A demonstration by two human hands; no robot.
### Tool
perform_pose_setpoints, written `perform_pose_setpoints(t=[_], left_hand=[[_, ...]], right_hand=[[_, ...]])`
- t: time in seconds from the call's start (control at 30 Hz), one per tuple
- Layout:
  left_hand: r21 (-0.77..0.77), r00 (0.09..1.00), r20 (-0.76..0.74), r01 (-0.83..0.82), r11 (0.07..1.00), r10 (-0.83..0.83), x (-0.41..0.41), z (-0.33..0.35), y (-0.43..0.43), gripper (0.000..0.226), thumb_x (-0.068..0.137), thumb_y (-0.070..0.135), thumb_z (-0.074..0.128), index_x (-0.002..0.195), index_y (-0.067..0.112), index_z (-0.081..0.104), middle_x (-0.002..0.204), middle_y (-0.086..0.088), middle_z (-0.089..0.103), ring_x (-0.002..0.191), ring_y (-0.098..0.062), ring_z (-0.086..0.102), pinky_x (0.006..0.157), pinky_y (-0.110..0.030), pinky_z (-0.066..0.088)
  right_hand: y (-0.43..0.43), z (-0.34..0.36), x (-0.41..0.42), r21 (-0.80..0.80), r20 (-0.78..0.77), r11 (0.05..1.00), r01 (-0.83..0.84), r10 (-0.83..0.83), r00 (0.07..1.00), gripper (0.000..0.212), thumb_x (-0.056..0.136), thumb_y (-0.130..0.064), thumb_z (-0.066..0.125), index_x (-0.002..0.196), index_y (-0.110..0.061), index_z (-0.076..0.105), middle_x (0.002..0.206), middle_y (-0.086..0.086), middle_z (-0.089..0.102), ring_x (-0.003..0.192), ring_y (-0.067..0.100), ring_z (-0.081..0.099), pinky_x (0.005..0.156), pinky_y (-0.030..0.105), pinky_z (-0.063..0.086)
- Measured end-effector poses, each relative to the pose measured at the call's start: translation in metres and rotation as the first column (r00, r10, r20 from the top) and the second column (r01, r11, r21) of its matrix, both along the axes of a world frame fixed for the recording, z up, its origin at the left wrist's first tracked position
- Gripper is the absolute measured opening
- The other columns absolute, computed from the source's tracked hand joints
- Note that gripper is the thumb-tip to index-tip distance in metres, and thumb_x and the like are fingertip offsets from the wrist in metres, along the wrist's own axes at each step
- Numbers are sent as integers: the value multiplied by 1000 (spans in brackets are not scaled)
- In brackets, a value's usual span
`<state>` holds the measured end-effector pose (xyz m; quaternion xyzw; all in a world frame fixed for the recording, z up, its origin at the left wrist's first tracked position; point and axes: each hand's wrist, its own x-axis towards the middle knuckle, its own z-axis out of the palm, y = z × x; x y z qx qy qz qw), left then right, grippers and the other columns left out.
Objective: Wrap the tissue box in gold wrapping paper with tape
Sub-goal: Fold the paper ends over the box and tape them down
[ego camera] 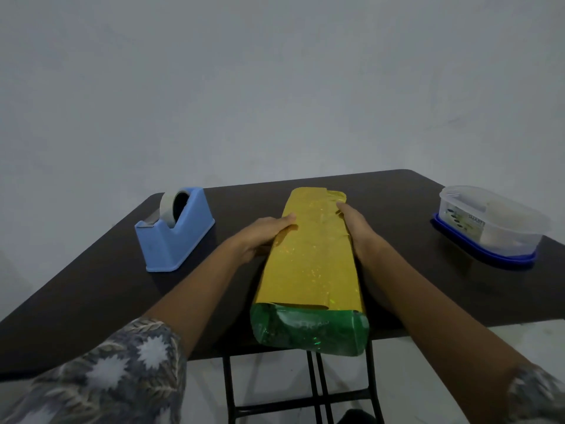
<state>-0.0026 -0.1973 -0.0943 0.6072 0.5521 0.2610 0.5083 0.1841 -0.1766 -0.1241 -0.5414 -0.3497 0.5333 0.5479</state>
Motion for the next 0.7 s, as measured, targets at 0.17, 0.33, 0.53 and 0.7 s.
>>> perform_pose_setpoints(t=[0.17, 0.33, 0.53, 0.7], left_hand=[[11, 996, 87, 0, 1000, -1, 7, -1, 7, 37, 95, 34, 53, 122, 10, 56, 104, -7, 67, 92, -21, 65, 87, -35, 52], [11, 995, 99, -4, 1000, 3, 7, -2, 6, 34, 95, 34, 52, 123, 14, 54, 112, -9, 65, 97, -23, 64, 90, -36, 51], [30, 999, 46, -2, 1000, 0, 7, -2, 6, 22, 96, 36, 51, 109, 20, 58, 107, -7, 67, 100, -24, 64, 99, -41, 47], [40, 1000, 25, -6, 999, 5, 8, -1, 7, 22, 96, 37, 51, 109, 20, 57, 111, -9, 66, 104, -26, 63, 99, -42, 47]], right_hand=[[5, 6, 9, 19, 27, 998, -62, 61, 998, 47, 99, -45, 34, 126, -11, 54, 128, 13, 57, 108, 25, 56, 87, 37, 47], [19, 8, 22, -7, 244, 992, -127, 125, 962, 72, 97, -57, 13, 129, -6, 53, 133, 14, 53, 126, 29, 45, 106, 40, 34], [29, 21, 34, 113, -17, 990, 80, -79, 997, 67, 97, -57, 14, 146, -14, 31, 147, 10, 39, 138, 26, 32, 112, 47, 22], [38, 11, 30, 30, 192, 999, -41, 35, 981, 53, 95, -45, 46, 133, -8, 47, 136, 12, 52, 125, 29, 46, 107, 43, 31]])
